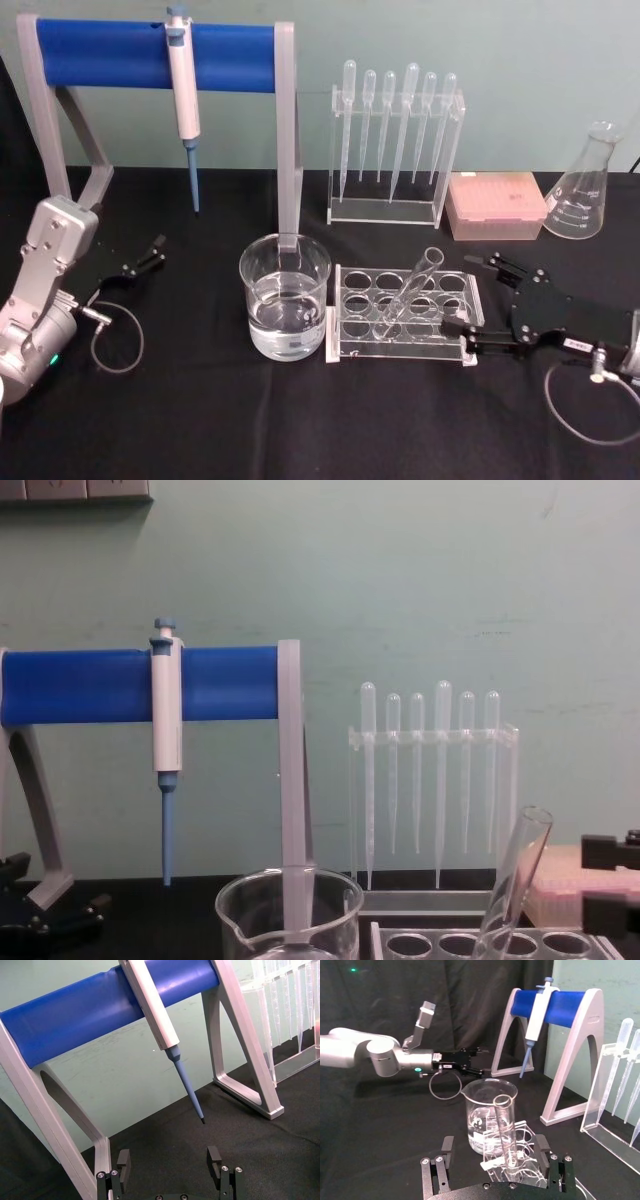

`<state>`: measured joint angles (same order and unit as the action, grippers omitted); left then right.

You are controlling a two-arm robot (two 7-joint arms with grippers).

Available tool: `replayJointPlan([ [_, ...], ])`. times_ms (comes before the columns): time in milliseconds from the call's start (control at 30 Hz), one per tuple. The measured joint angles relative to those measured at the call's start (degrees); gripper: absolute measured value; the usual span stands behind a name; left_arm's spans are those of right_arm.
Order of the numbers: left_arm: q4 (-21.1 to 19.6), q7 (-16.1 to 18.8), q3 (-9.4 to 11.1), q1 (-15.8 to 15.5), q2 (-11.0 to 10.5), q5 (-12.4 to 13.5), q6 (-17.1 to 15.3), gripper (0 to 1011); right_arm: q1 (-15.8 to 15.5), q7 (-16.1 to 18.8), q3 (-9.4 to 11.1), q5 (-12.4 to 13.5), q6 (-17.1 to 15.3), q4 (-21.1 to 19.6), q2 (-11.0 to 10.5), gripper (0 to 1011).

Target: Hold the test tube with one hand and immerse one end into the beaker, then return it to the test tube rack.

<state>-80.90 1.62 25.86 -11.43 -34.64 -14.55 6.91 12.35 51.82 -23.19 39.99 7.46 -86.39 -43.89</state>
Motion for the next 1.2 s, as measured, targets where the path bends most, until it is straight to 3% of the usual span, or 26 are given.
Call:
replayJointPlan([
  [600, 0.0, 0.0, 0.0, 0.0, 0.0, 0.0, 0.0, 1000, 6.6, -1.2, -4.9, -1.4, -2.0, 5.3, 5.2, 1002],
  [1200, 0.0, 0.0, 0.0, 0.0, 0.0, 0.0, 0.0, 1000, 9.2, -3.9, -6.6, -3.1, -2.5, 7.2, 7.7, 1002],
])
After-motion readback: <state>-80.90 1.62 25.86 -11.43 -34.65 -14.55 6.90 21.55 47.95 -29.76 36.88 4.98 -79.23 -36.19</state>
